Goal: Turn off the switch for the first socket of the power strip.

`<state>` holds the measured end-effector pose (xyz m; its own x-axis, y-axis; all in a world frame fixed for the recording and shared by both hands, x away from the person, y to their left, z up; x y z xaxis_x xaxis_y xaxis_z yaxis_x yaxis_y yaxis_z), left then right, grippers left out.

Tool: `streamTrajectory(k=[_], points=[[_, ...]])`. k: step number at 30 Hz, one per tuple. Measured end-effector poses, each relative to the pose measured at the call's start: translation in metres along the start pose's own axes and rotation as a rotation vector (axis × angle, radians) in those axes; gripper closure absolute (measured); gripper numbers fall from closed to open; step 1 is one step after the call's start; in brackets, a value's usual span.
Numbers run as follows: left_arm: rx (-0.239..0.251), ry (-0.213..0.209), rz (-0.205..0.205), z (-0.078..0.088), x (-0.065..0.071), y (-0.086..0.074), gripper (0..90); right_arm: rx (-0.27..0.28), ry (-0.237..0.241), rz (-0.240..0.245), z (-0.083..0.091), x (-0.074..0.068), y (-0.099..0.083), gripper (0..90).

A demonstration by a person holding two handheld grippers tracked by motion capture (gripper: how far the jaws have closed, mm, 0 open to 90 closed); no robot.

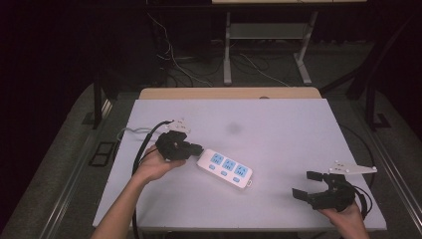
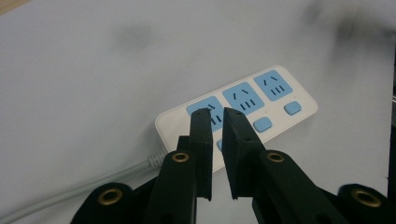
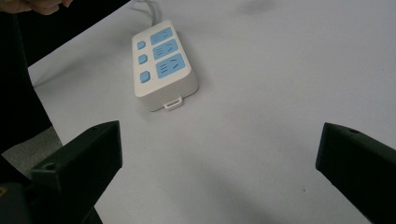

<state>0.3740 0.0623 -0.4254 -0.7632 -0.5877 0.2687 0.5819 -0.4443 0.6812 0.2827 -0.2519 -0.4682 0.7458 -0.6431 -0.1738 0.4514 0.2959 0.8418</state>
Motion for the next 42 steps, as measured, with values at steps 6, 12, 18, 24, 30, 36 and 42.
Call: streamTrajectory(k=[6,12,18,24,30,36,42], points=[[0.02,0.01,0.02,0.009,-0.003,-0.005,75.6,0.0,-0.001,0.001,0.0,0.0,0.0,0.1],[0.054,0.005,0.067,0.02,-0.007,-0.011,66.9,-0.003,0.0,0.0,0.0,0.0,0.0,0.2],[0.087,0.012,0.114,0.028,-0.01,-0.016,50.2,-0.003,-0.001,-0.001,0.0,0.0,0.0,0.2],[0.115,-0.02,0.151,0.035,-0.009,-0.022,26.3,-0.004,-0.001,0.002,-0.001,-0.001,-0.001,0.2],[0.139,-0.006,0.158,0.039,-0.004,-0.027,8.7,-0.004,0.0,0.001,-0.001,-0.001,-0.001,0.2],[0.159,0.015,0.17,0.04,0.0,-0.035,0.0,-0.007,0.002,0.002,-0.002,-0.001,-0.001,0.2],[0.19,0.02,0.18,0.038,0.003,-0.046,0.0,-0.01,0.006,0.005,-0.003,-0.002,-0.001,0.2]])
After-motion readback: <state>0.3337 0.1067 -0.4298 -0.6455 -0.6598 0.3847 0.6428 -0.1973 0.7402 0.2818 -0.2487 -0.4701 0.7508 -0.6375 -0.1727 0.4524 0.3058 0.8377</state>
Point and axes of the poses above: each handheld gripper's, and its own axes: z roughly backward along the jaws, y roughly out of its top, x roughly to its right, the point moved 10 cm from there along -z, roughly forward along the jaws, and after that the axes turned 12 degrees about z, right-handed, at the moved point
